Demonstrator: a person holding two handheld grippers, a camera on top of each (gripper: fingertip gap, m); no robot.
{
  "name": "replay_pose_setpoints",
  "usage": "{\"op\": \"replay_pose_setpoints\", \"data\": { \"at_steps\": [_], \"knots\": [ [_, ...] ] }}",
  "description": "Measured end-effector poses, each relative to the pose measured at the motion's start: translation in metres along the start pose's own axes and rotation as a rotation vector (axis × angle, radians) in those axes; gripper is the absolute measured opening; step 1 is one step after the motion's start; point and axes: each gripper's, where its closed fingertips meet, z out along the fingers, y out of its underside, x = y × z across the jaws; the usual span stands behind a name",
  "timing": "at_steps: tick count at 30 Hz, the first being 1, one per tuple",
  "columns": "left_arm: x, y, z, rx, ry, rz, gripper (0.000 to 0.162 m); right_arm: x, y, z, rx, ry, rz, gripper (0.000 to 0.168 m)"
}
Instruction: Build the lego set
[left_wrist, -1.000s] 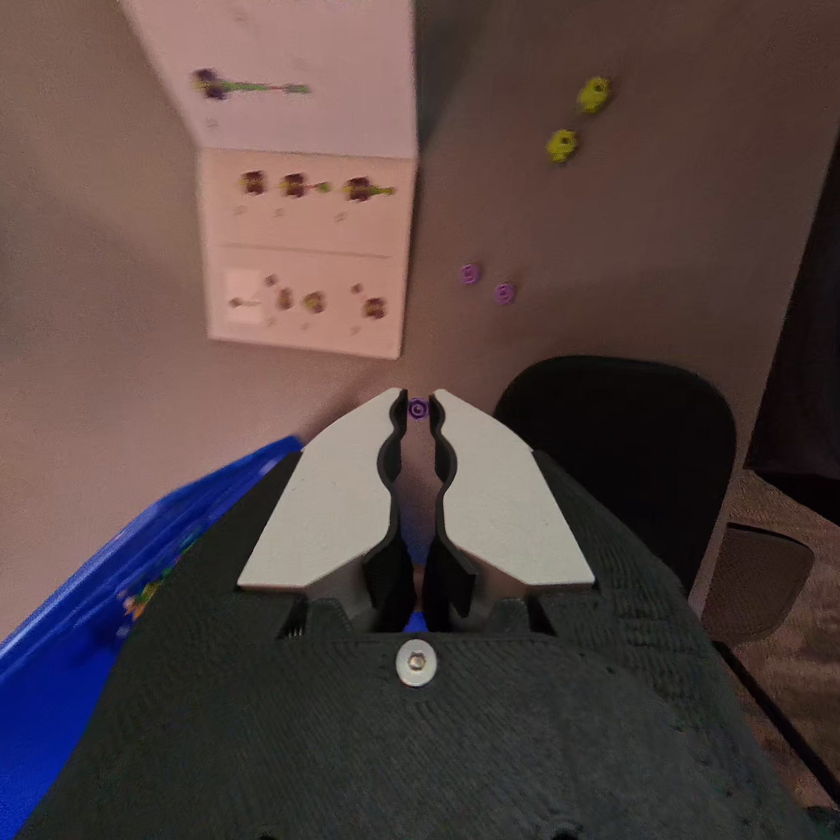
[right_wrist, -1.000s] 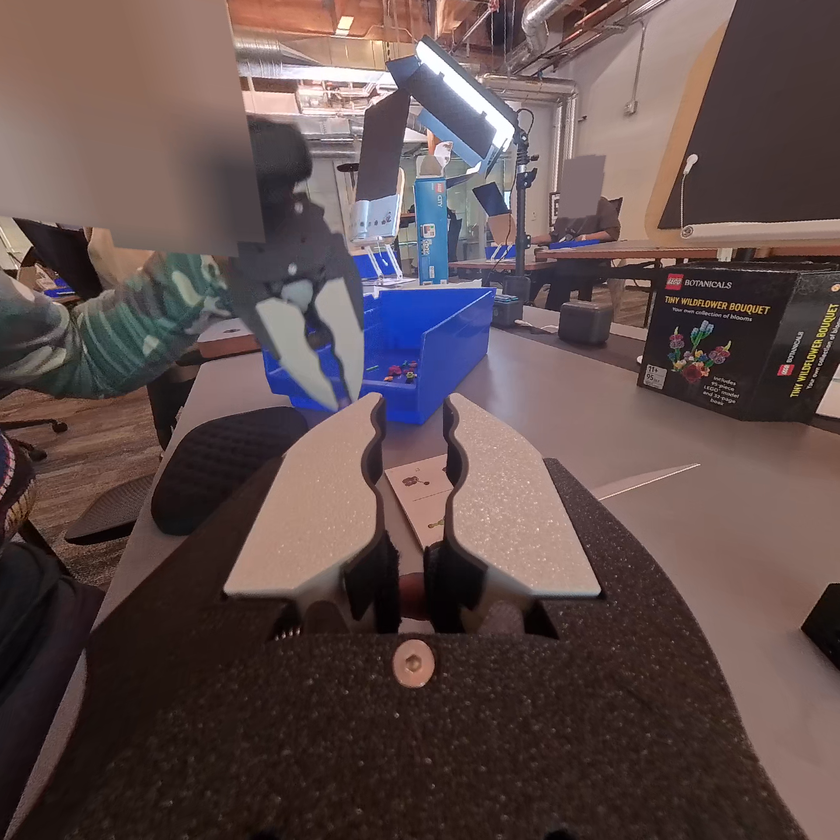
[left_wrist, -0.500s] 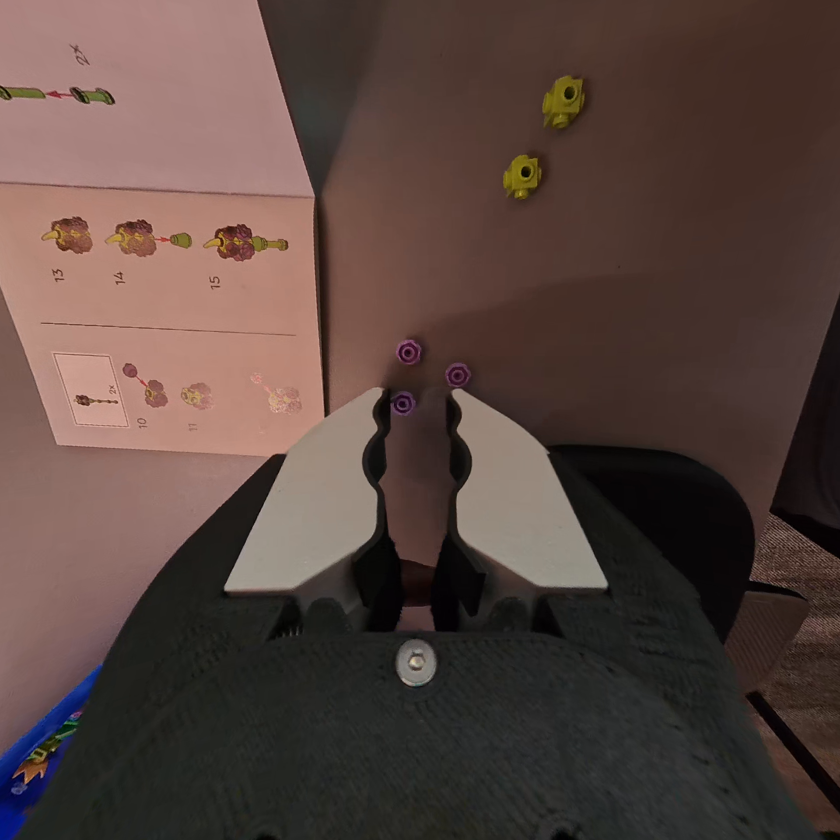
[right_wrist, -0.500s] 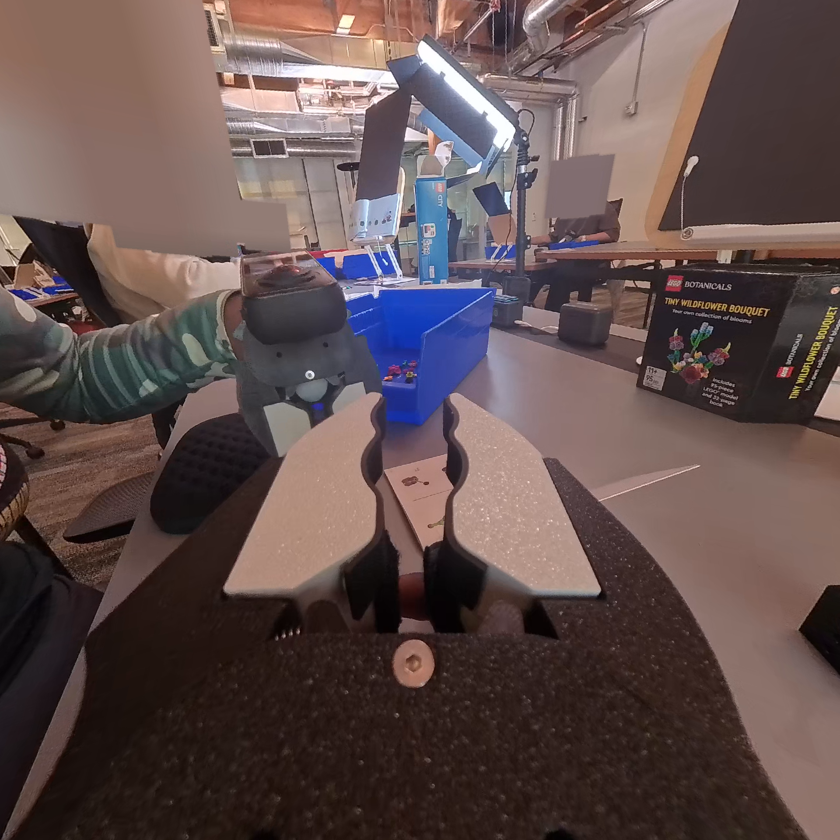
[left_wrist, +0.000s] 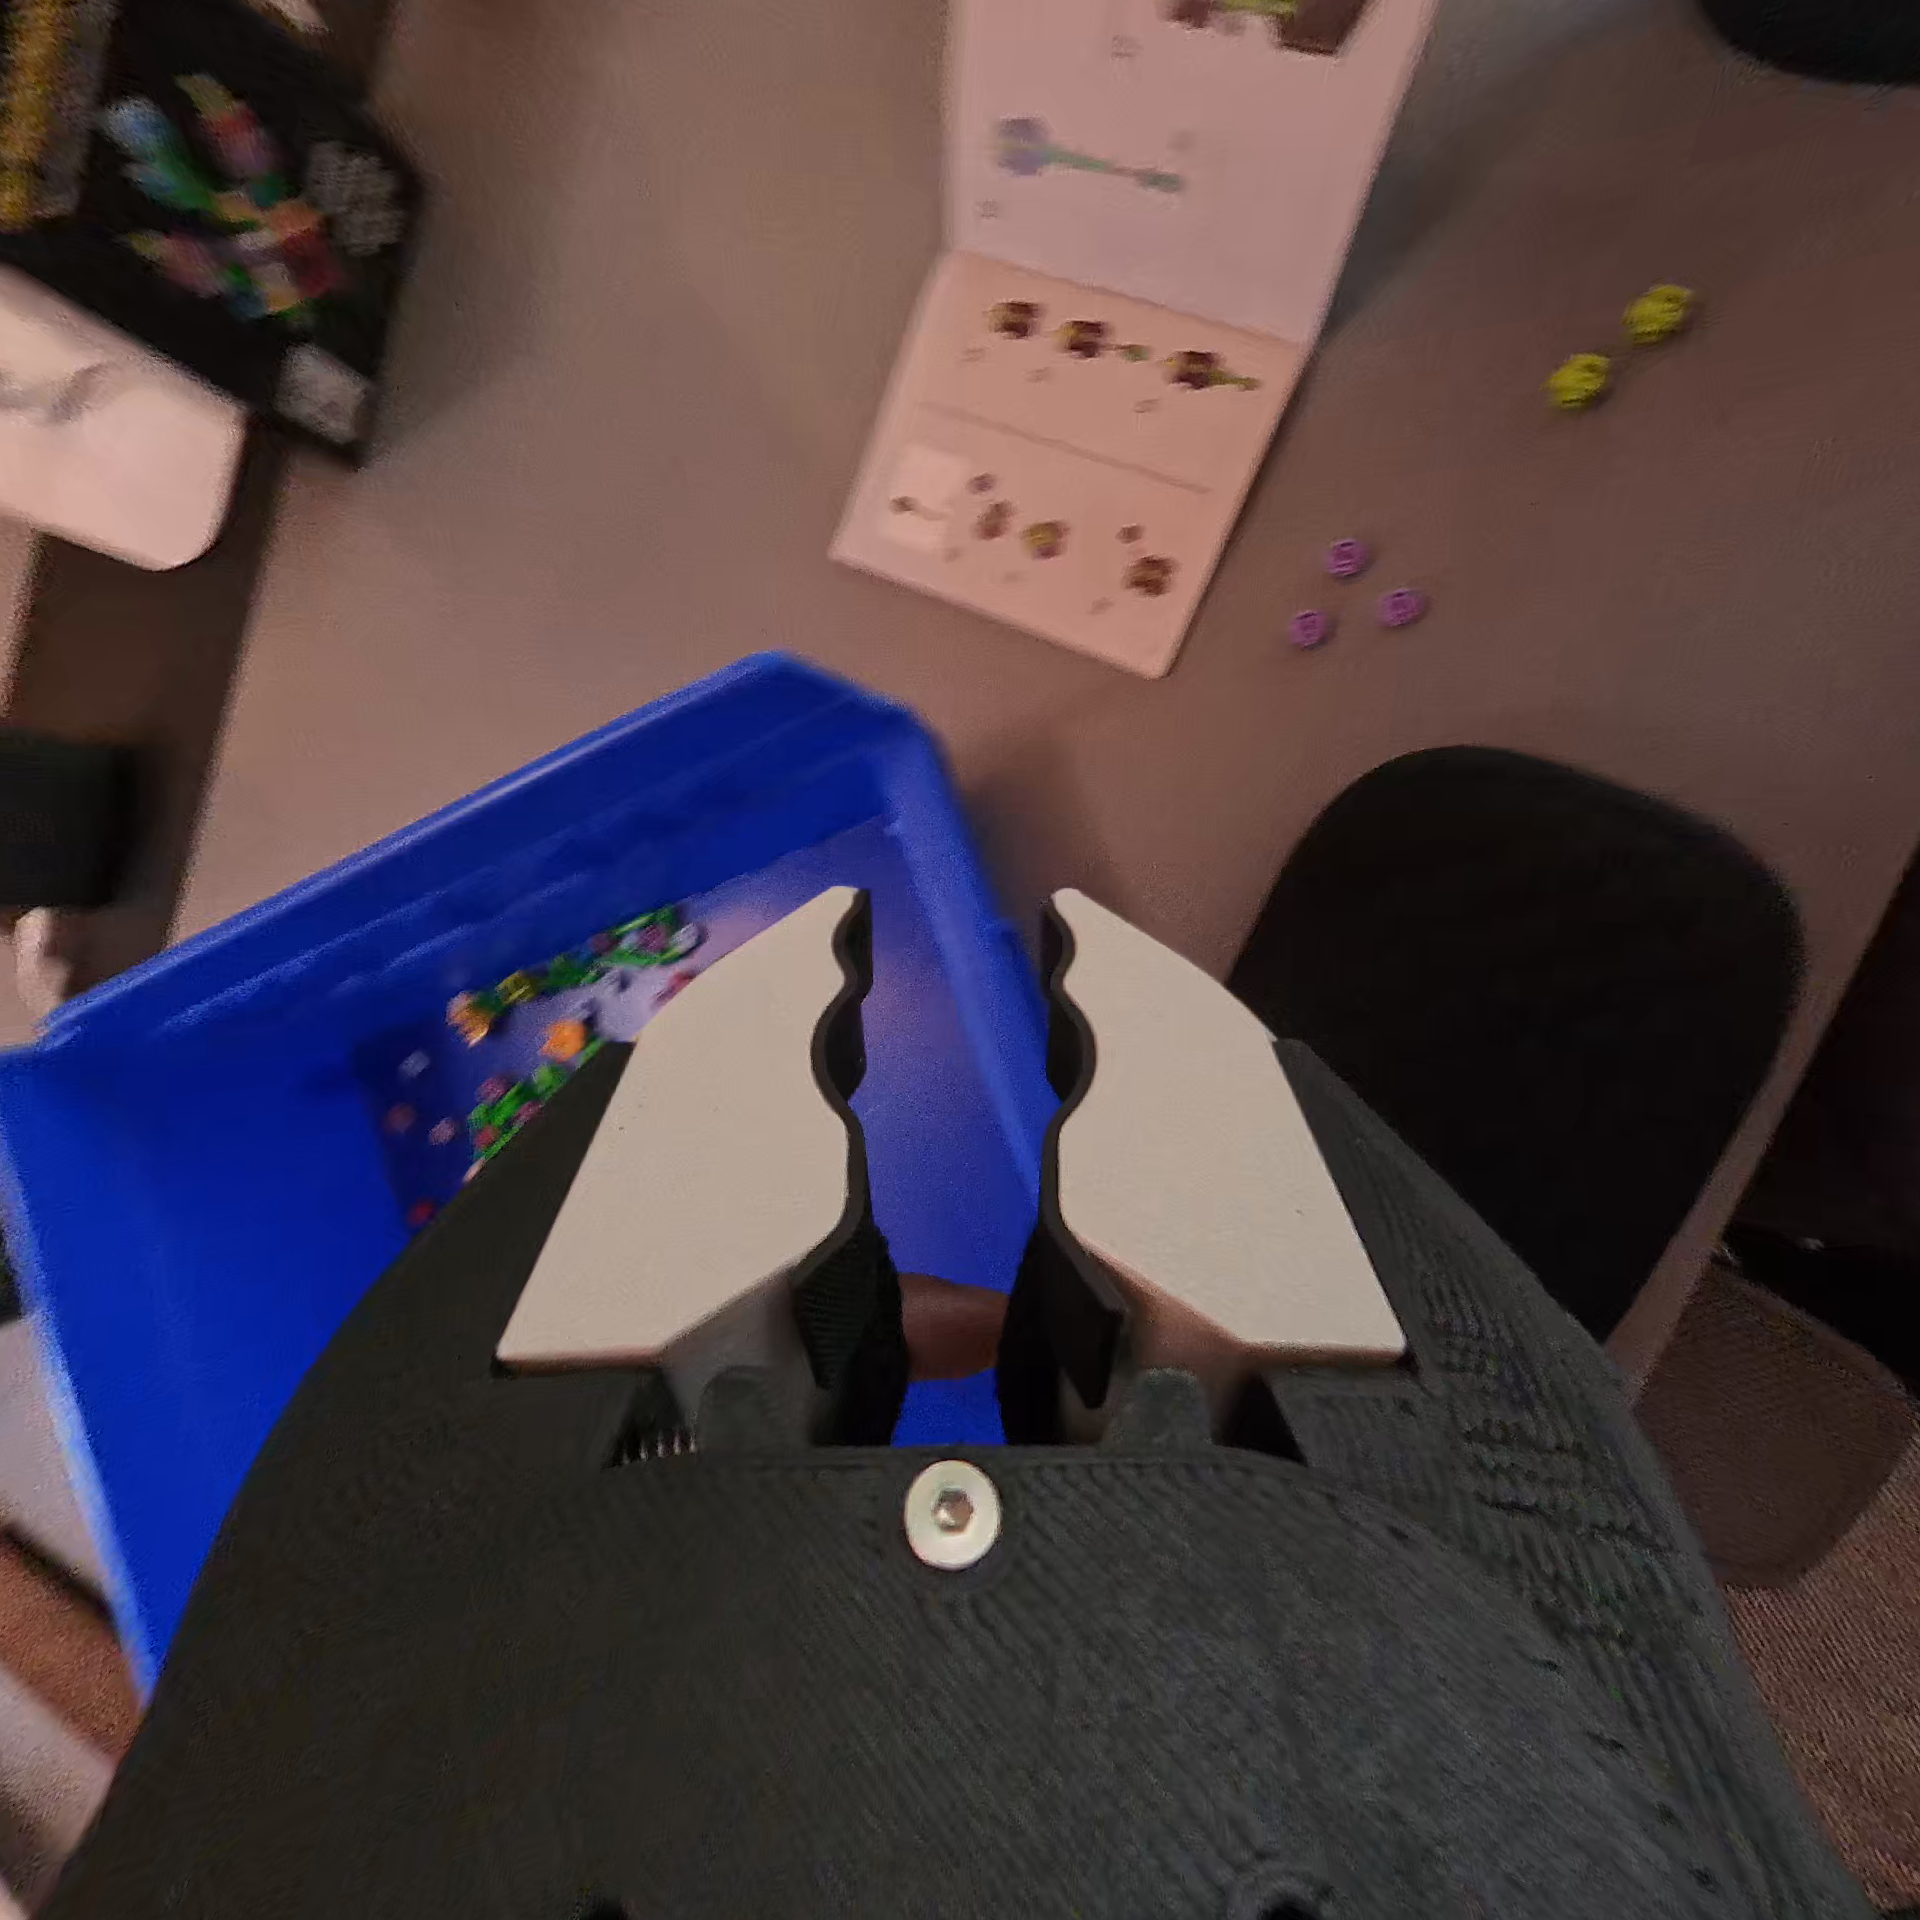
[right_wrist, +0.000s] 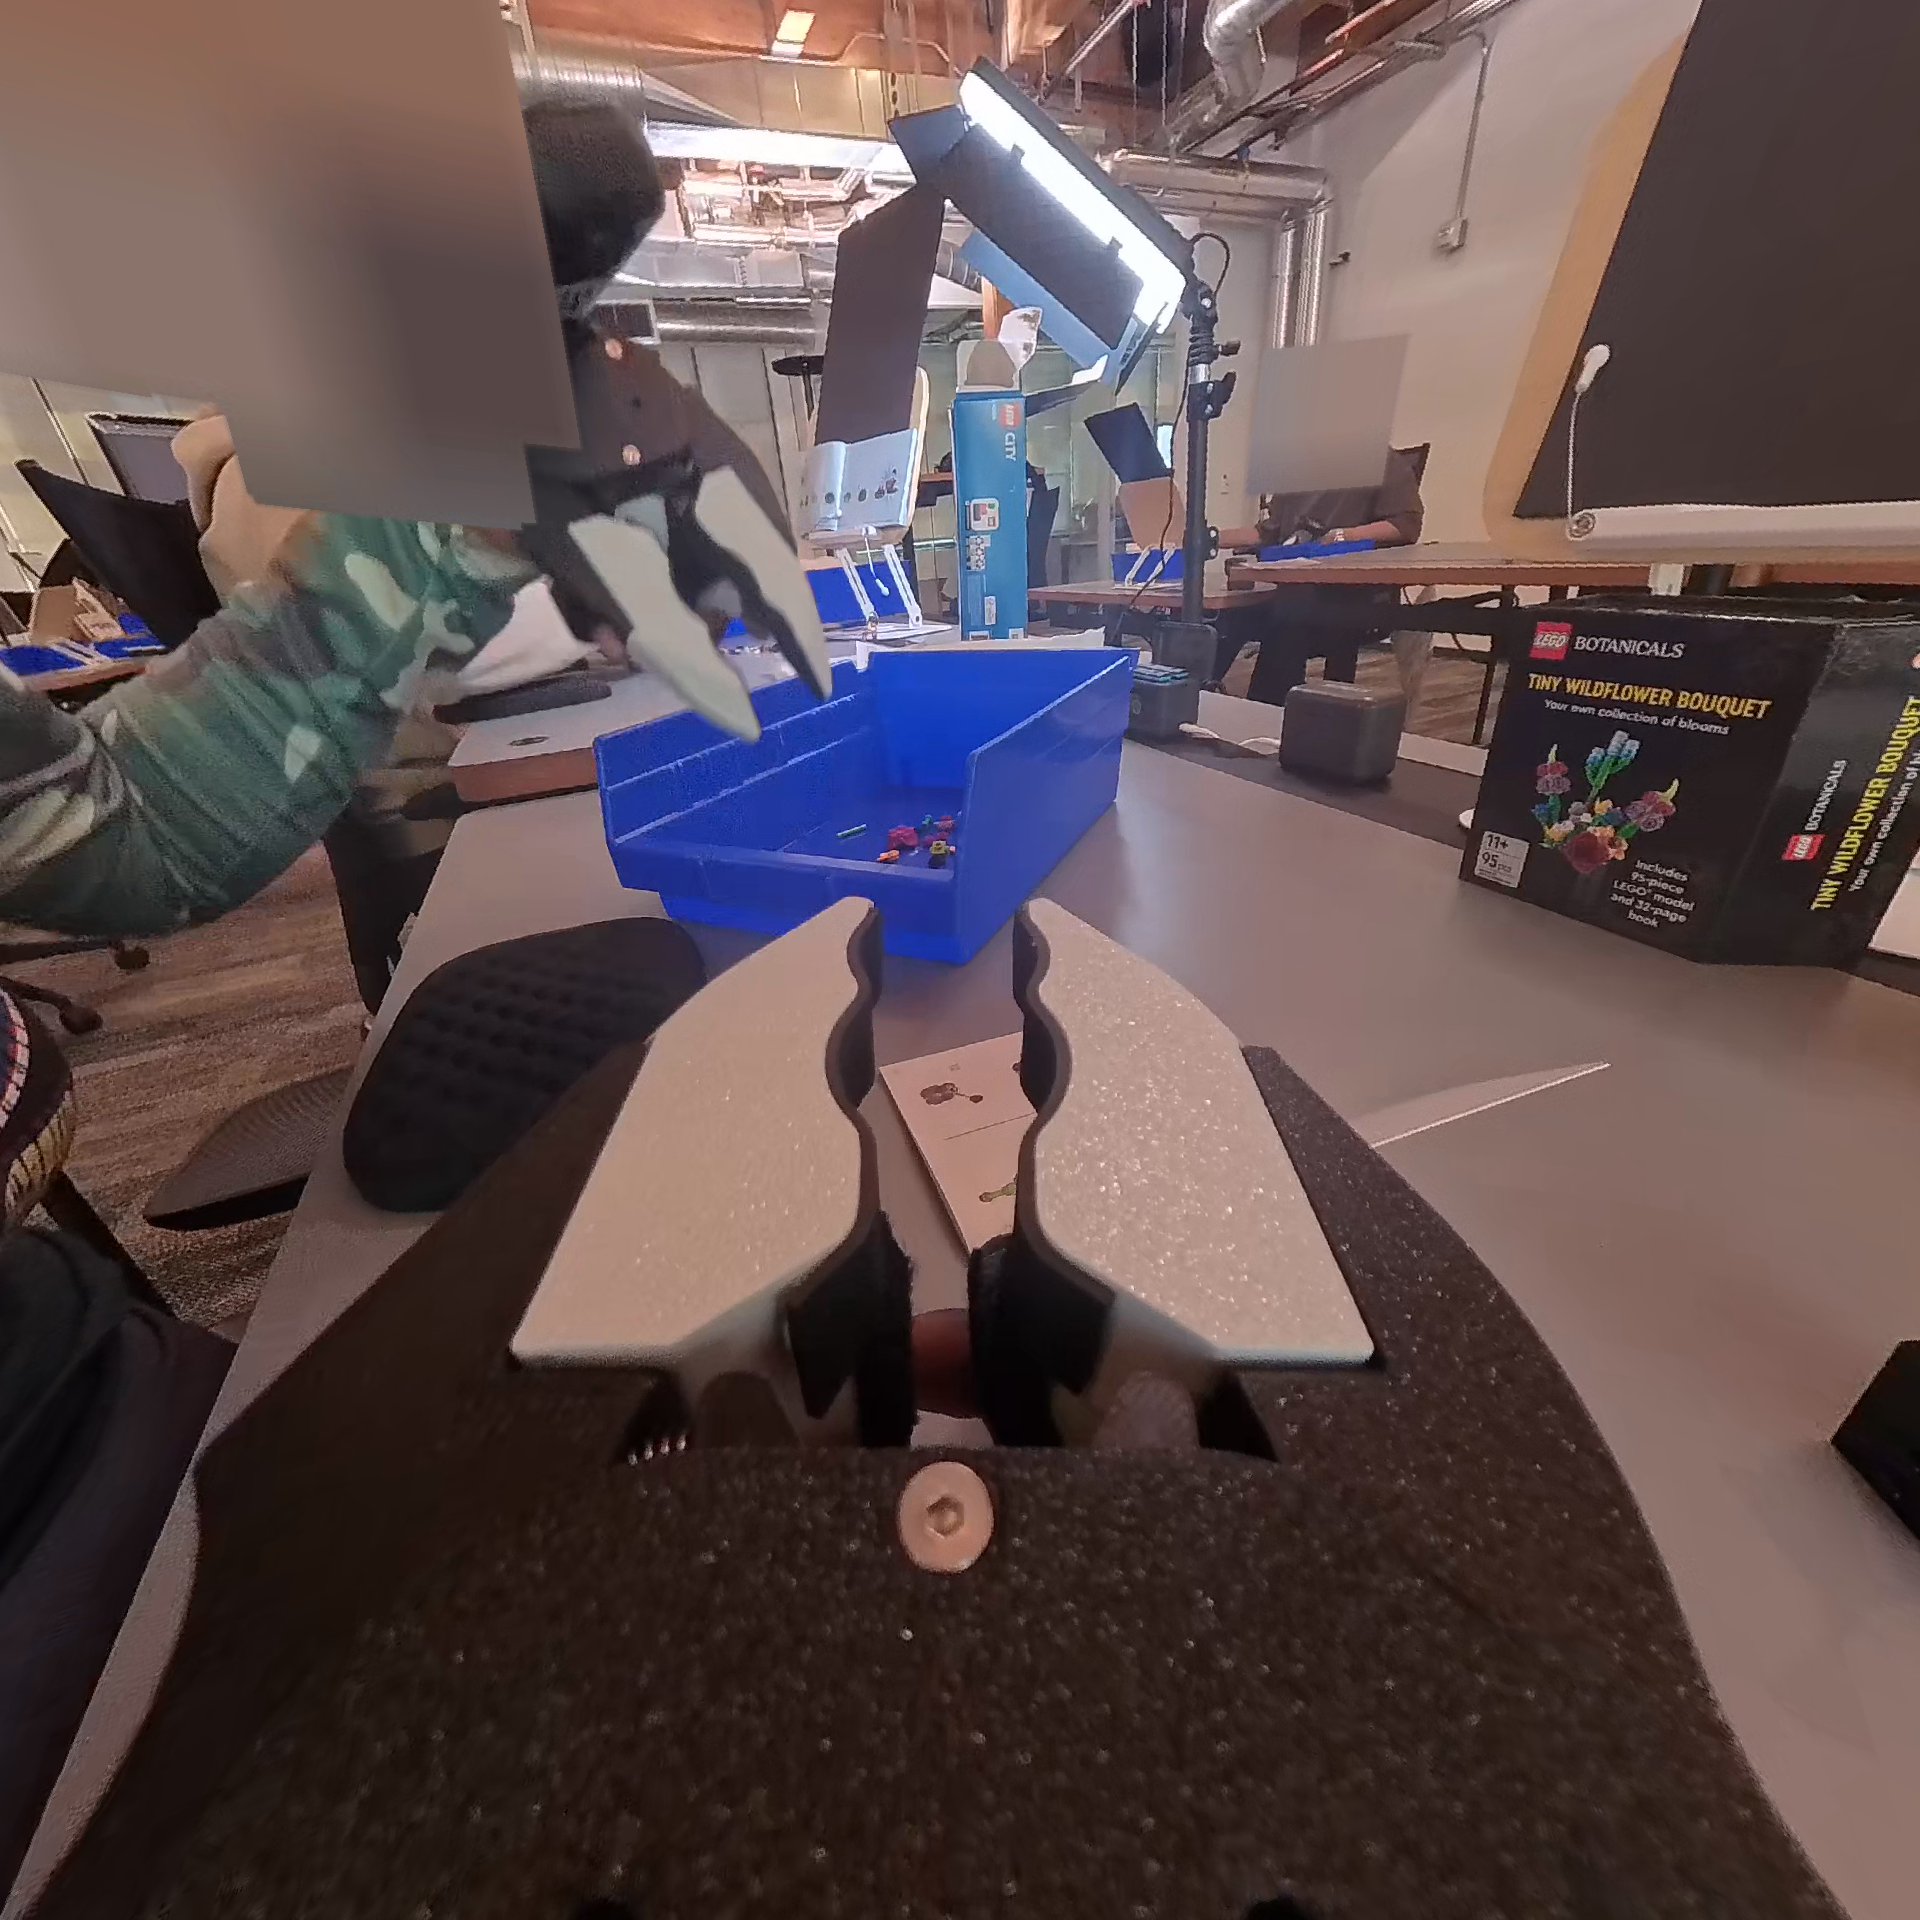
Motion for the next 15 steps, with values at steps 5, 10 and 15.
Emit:
{"op": "replay_pose_setpoints", "data": {
  "at_steps": [5, 10, 15],
  "knots": [
    [-0.073, 0.036, -0.024, -0.039, -0.149, -0.098, 0.033, 0.0, 0.001, 0.0, -0.004, 0.001, 0.0, 0.024],
    [-0.122, 0.073, 0.018, -0.101, -0.052, -0.207, 0.032, 0.003, -0.001, -0.001, 0.01, 0.006, 0.026, 0.024],
    [-0.167, 0.128, 0.053, -0.275, -0.069, -0.331, 0.015, 0.006, -0.001, -0.002, 0.017, 0.009, 0.049, 0.024]
  ]
}}
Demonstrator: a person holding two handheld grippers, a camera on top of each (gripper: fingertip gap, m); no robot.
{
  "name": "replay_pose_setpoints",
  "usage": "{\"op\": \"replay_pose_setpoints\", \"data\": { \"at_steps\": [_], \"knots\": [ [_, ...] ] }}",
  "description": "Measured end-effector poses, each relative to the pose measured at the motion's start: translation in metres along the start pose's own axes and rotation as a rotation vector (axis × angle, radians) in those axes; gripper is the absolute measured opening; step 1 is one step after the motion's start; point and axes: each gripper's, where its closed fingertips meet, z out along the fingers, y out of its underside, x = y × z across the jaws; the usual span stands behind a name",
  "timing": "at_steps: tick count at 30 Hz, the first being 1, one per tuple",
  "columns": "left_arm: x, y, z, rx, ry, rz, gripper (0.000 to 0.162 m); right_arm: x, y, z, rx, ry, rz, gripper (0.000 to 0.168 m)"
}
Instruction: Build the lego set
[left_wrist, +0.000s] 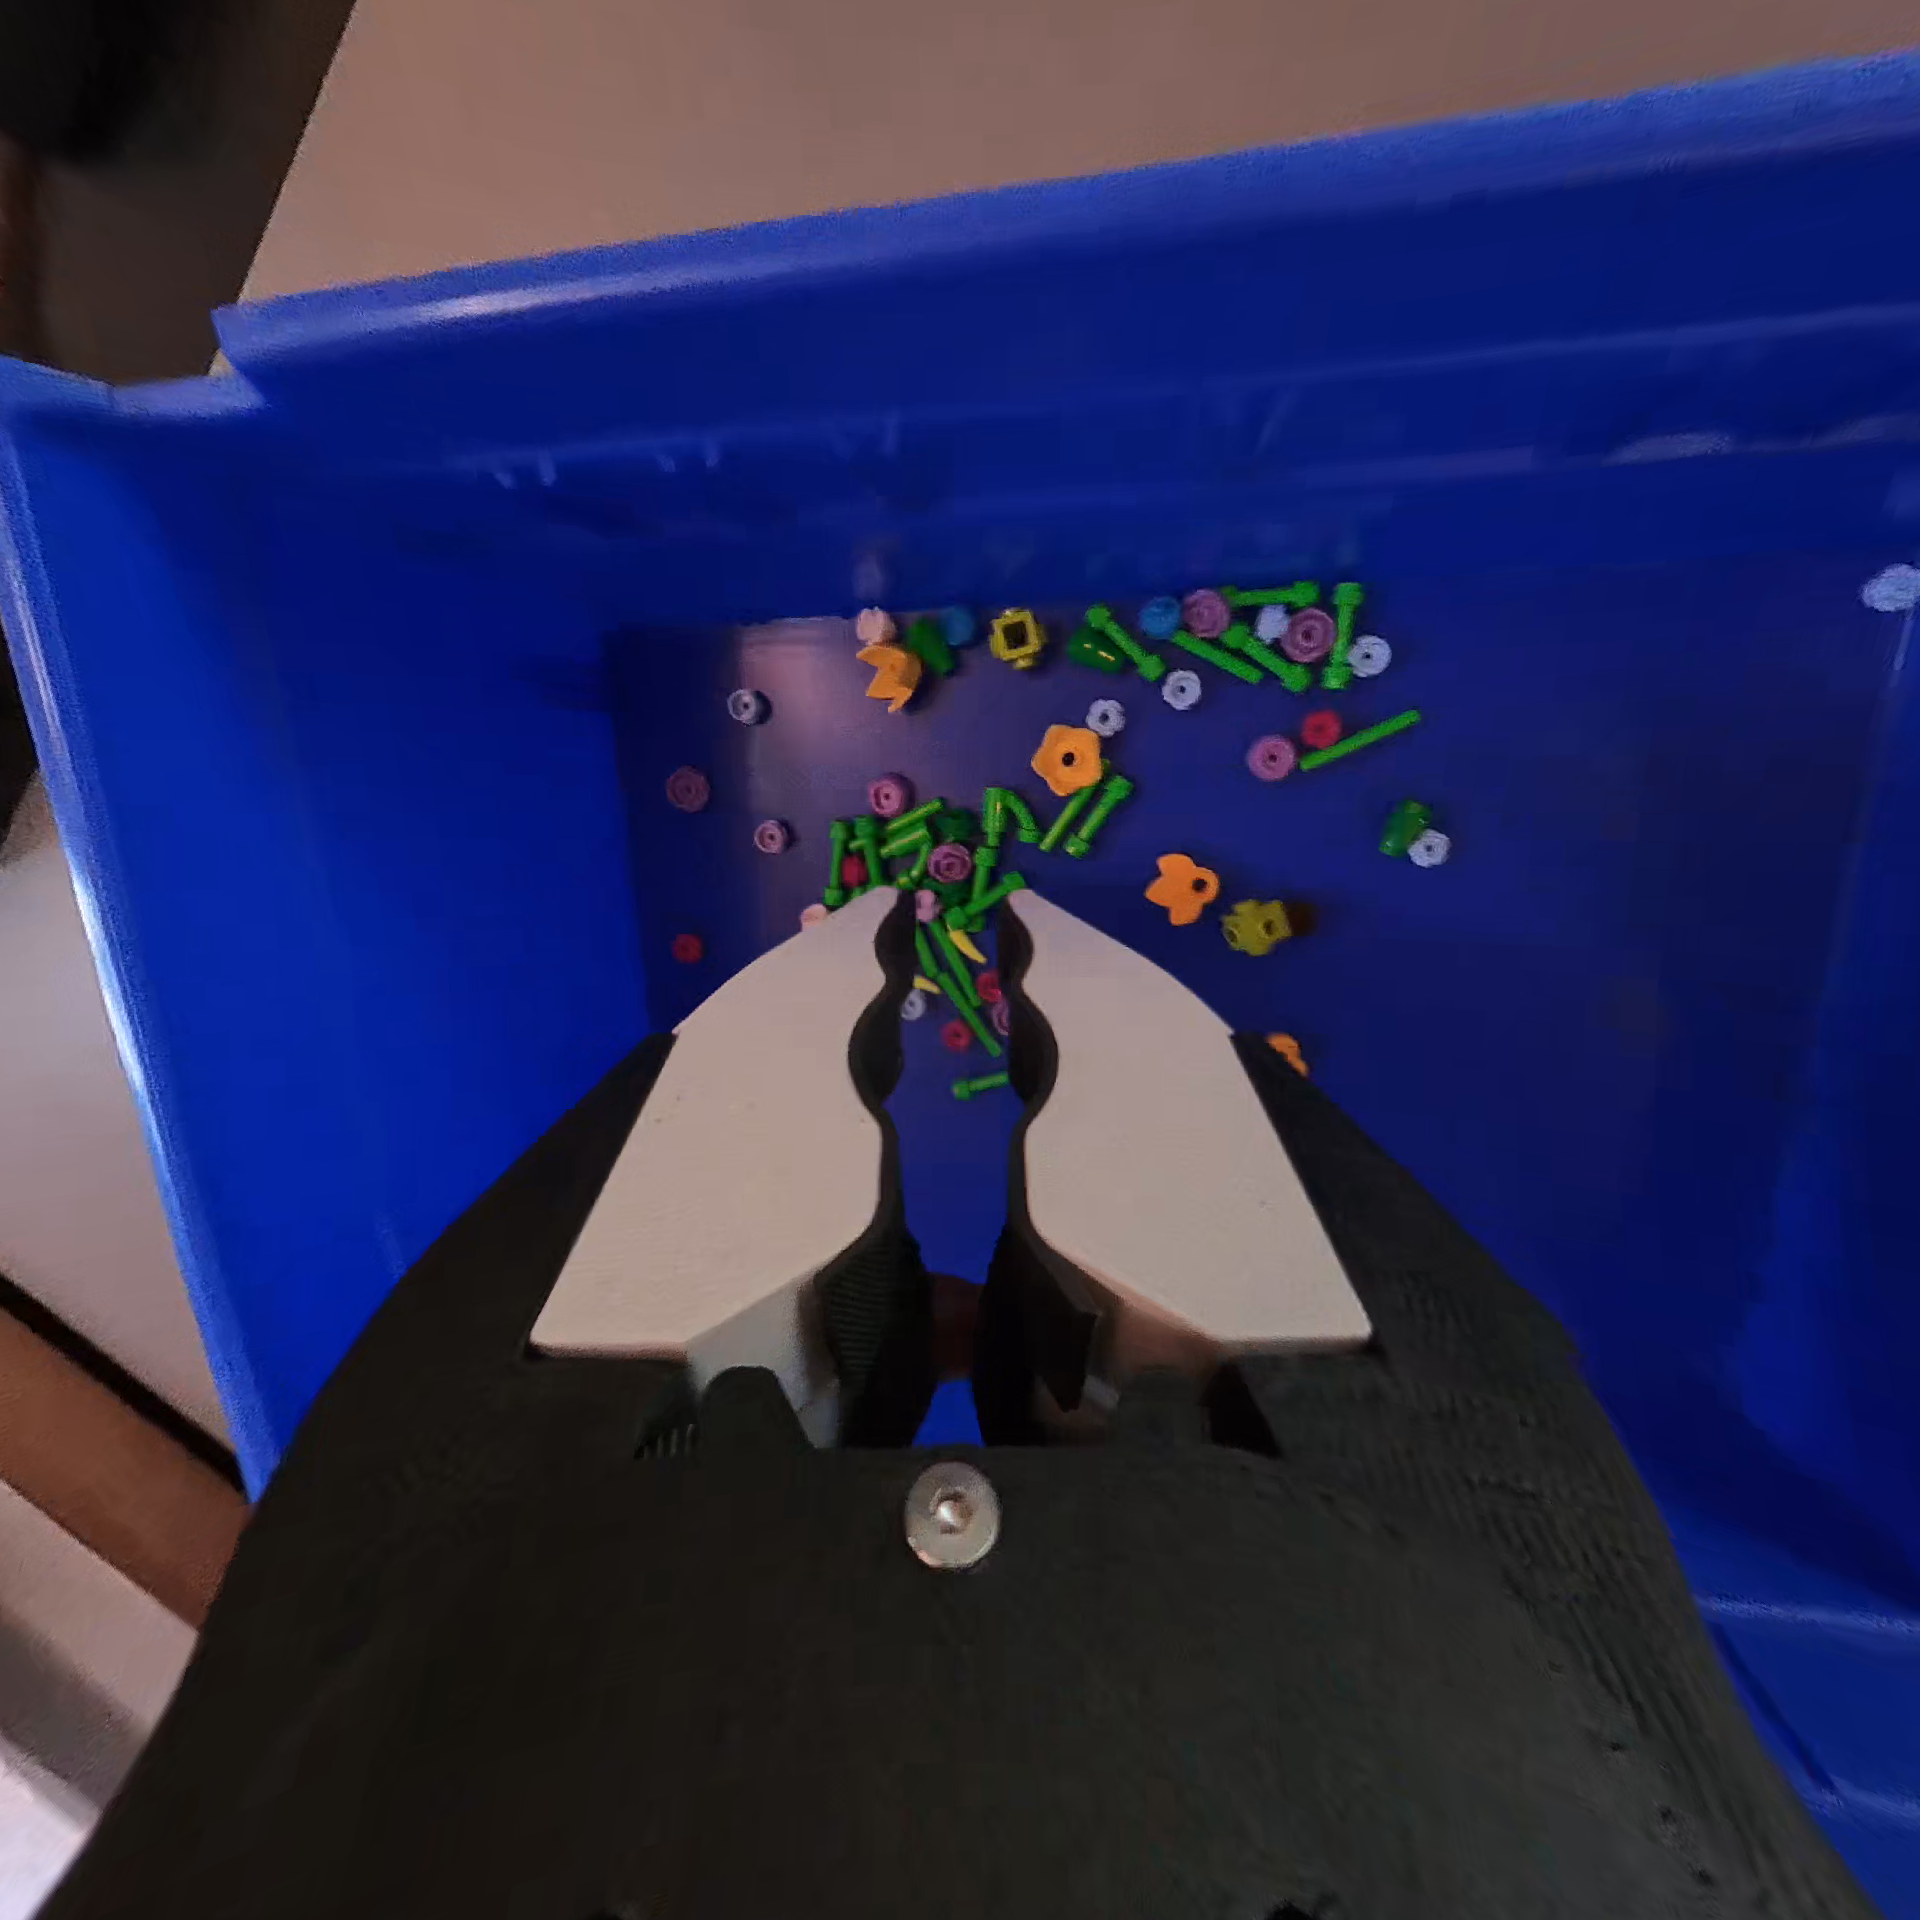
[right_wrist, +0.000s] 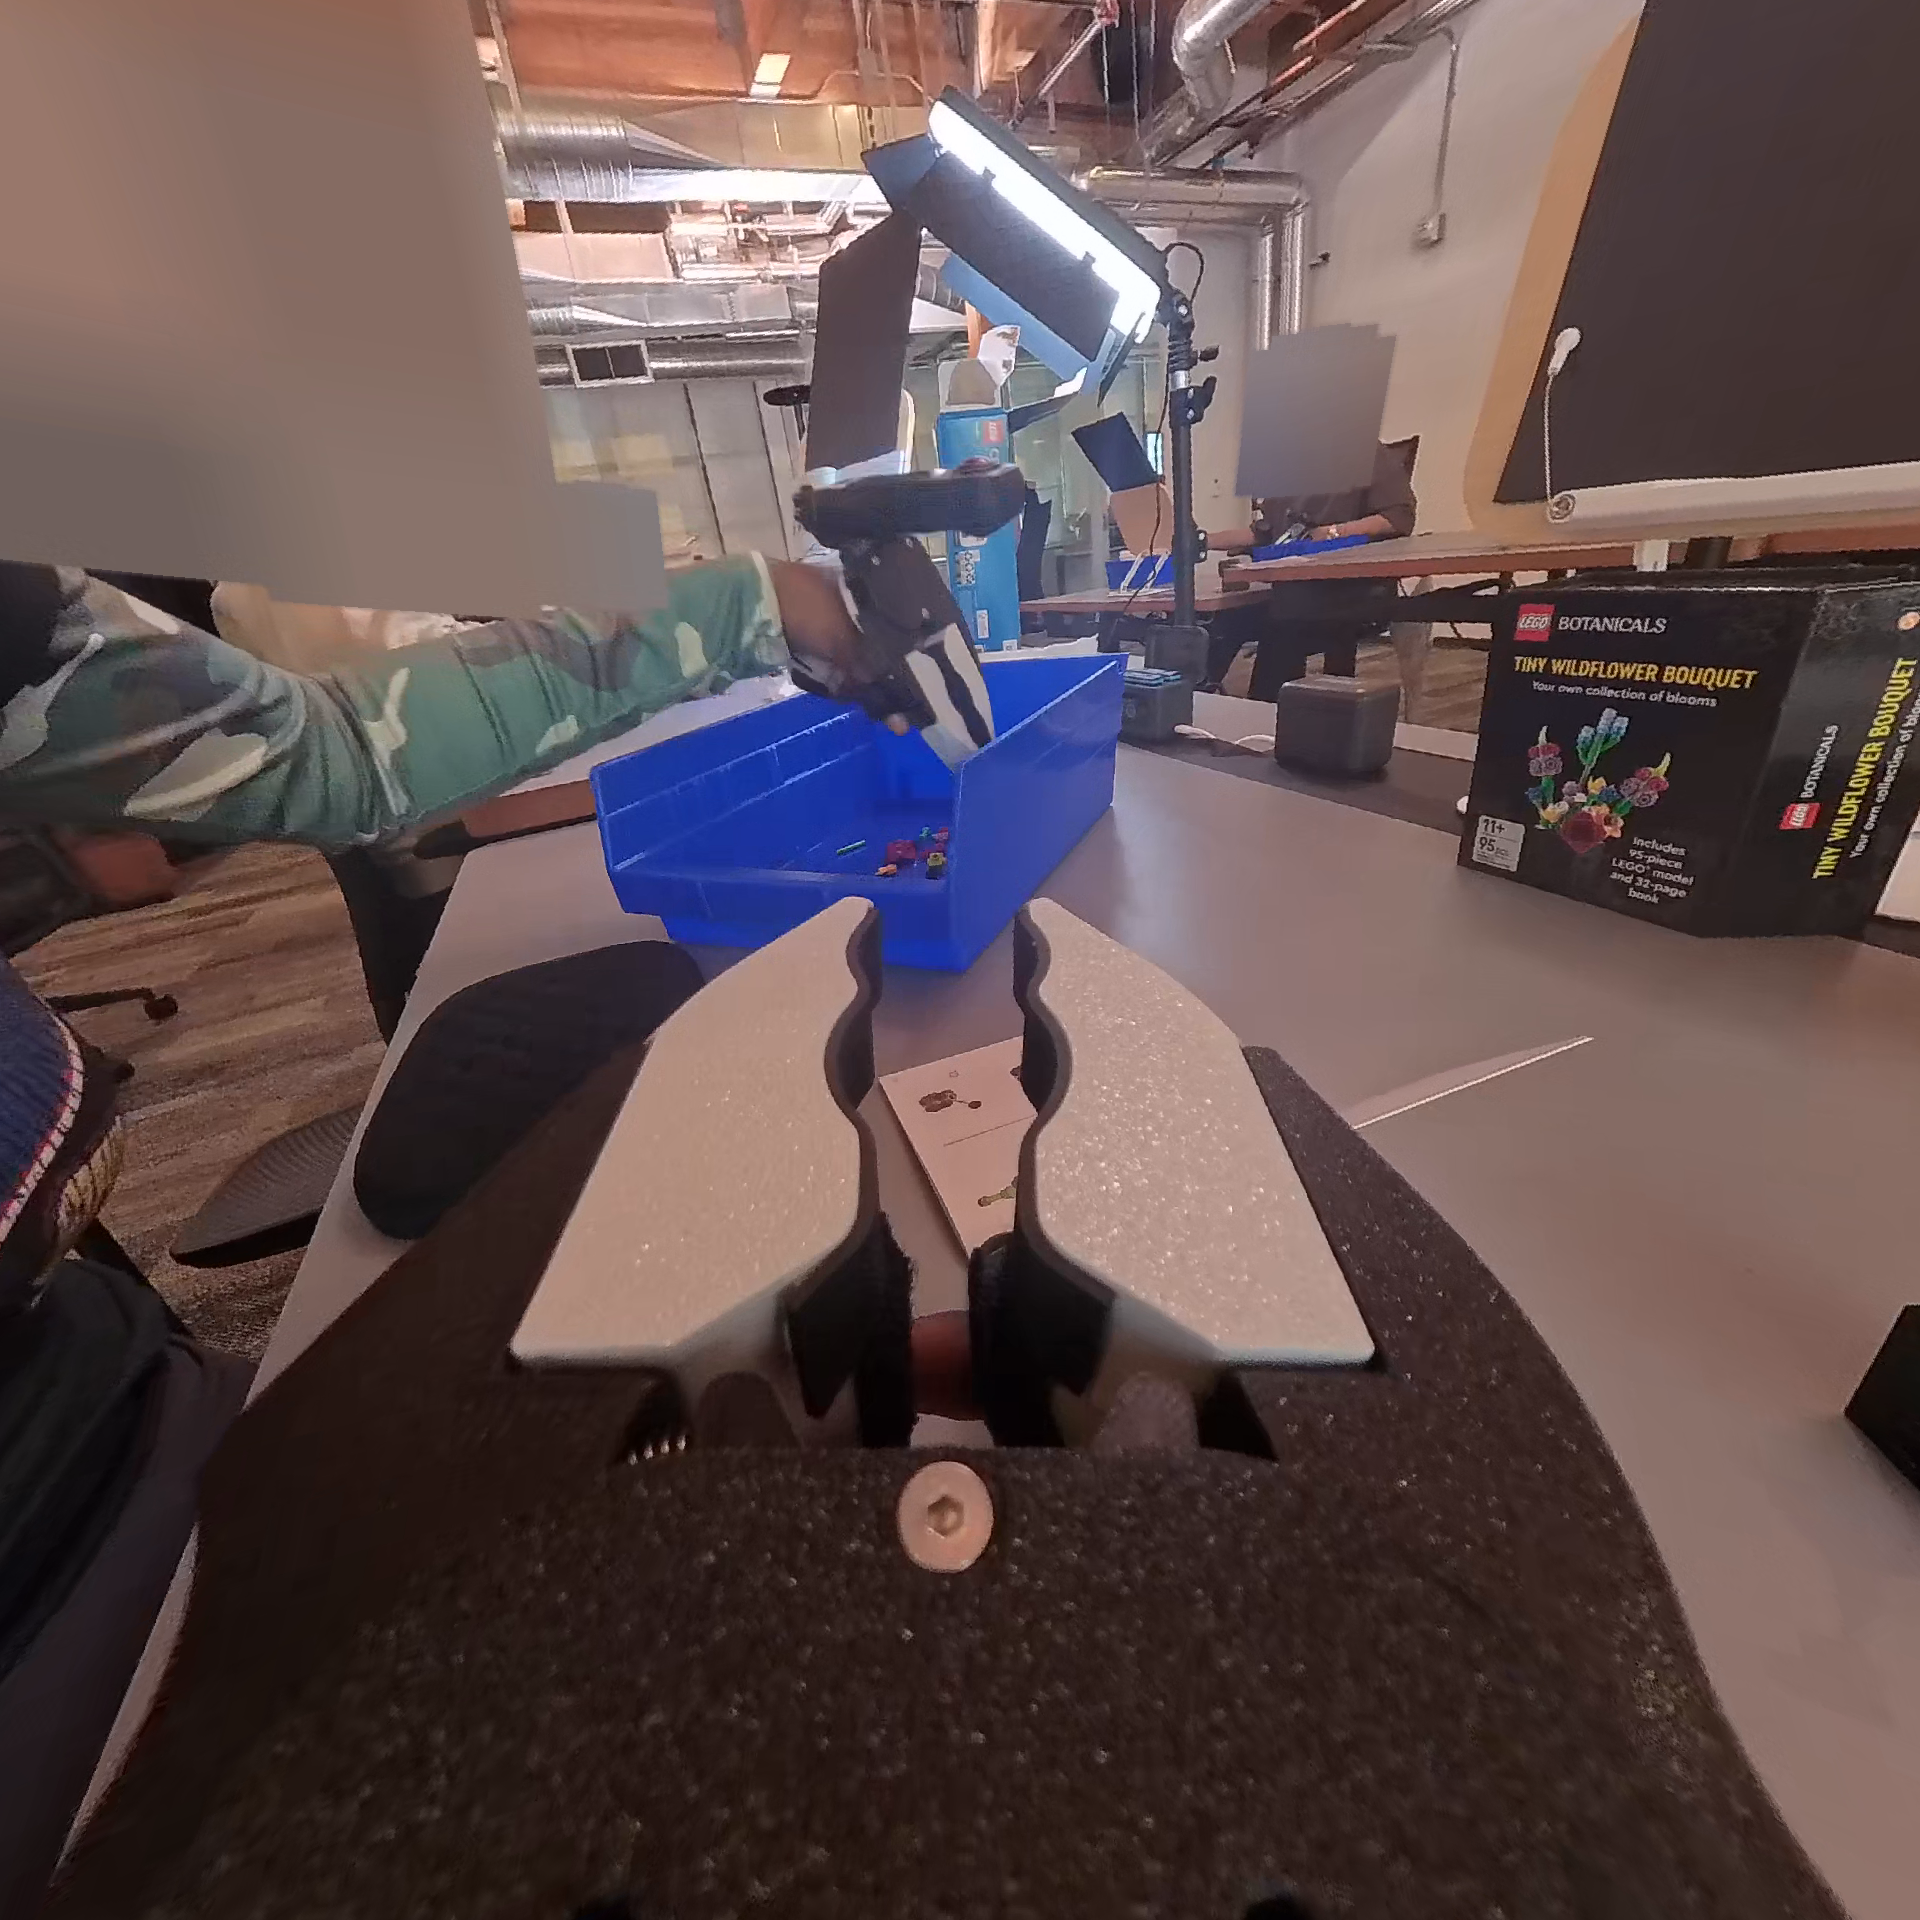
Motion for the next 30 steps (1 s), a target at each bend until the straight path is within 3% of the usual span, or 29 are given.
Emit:
{"op": "replay_pose_setpoints", "data": {
  "at_steps": [3, 11, 20, 30],
  "knots": [
    [-0.005, -0.001, 0.014, 0.035, 0.037, -0.049, 0.008, 0.0, 0.0, 0.0, -0.001, -0.001, 0.004, 0.024],
    [-0.004, 0.009, 0.035, 0.02, 0.043, -0.053, 0.014, 0.0, 0.001, 0.0, -0.004, -0.002, 0.006, 0.025],
    [-0.005, 0.006, 0.038, 0.054, 0.062, -0.09, 0.014, 0.001, 0.0, 0.0, -0.003, 0.001, 0.009, 0.025],
    [-0.007, 0.008, 0.033, 0.068, 0.061, -0.111, 0.001, 0.001, 0.0, 0.0, -0.001, 0.003, 0.006, 0.026]
  ]
}}
